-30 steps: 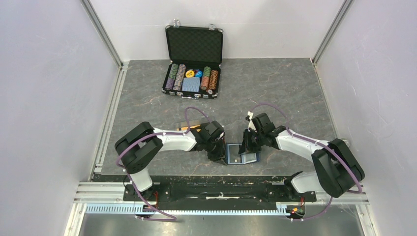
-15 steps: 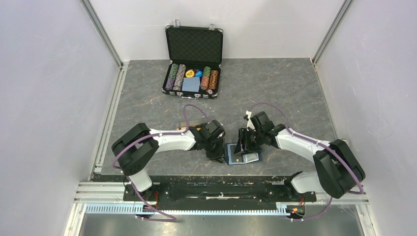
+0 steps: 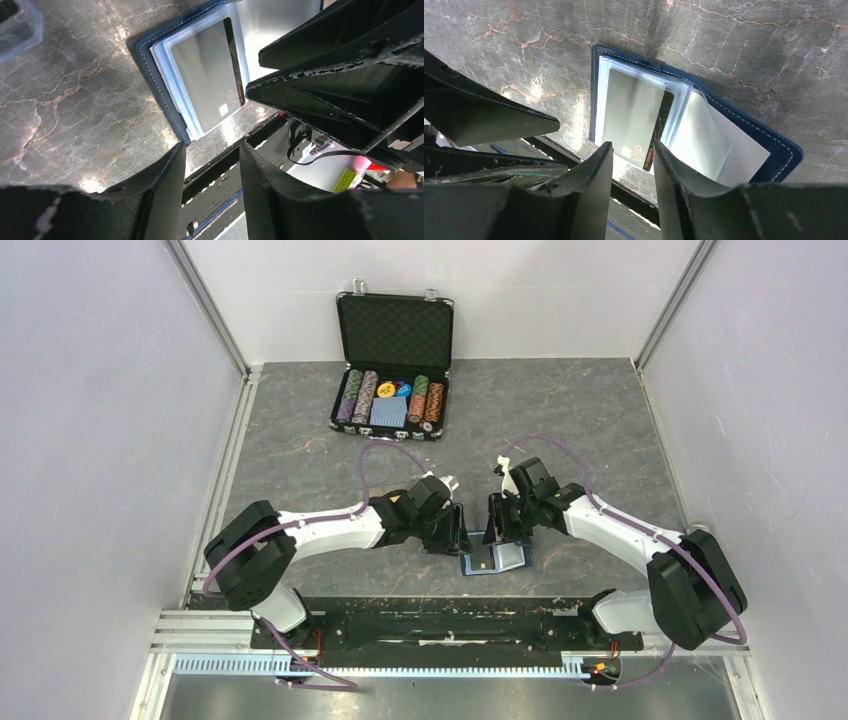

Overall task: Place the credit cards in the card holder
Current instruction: Insert the credit card into the card holder, then turn over the card holder at the center of the board.

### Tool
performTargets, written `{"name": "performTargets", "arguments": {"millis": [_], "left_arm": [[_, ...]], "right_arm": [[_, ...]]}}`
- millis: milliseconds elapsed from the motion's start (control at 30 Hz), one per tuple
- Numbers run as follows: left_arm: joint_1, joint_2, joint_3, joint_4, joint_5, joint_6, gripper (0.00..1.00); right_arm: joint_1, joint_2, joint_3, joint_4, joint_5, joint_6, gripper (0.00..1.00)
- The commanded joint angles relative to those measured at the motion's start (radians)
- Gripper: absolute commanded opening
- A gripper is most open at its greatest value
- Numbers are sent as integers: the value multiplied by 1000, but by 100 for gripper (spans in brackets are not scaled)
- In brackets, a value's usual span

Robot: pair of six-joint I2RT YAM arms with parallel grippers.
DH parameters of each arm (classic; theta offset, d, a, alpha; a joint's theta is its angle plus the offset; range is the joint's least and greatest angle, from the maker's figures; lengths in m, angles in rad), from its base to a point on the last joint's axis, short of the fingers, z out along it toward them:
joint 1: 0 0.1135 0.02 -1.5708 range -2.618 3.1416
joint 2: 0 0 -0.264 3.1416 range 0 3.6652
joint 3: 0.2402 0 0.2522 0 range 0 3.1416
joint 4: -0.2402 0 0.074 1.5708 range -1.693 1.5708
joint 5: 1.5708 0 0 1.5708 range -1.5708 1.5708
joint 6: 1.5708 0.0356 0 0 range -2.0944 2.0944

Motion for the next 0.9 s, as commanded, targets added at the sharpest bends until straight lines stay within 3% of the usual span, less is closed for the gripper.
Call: {"name": "performTargets", "arguments": {"millis": [0,400,867], "left_arm": [[4,-23,-39,144,31,-40,51],[4,30,-32,234,44,-62,52],[9,136,64,89,3,-69,47]], "right_arm": [[-13,-10,0,11,0,-27,36],[-85,-9,-83,74,-54,-51,29],[-90,30,-148,137,-56,-56,21]]}}
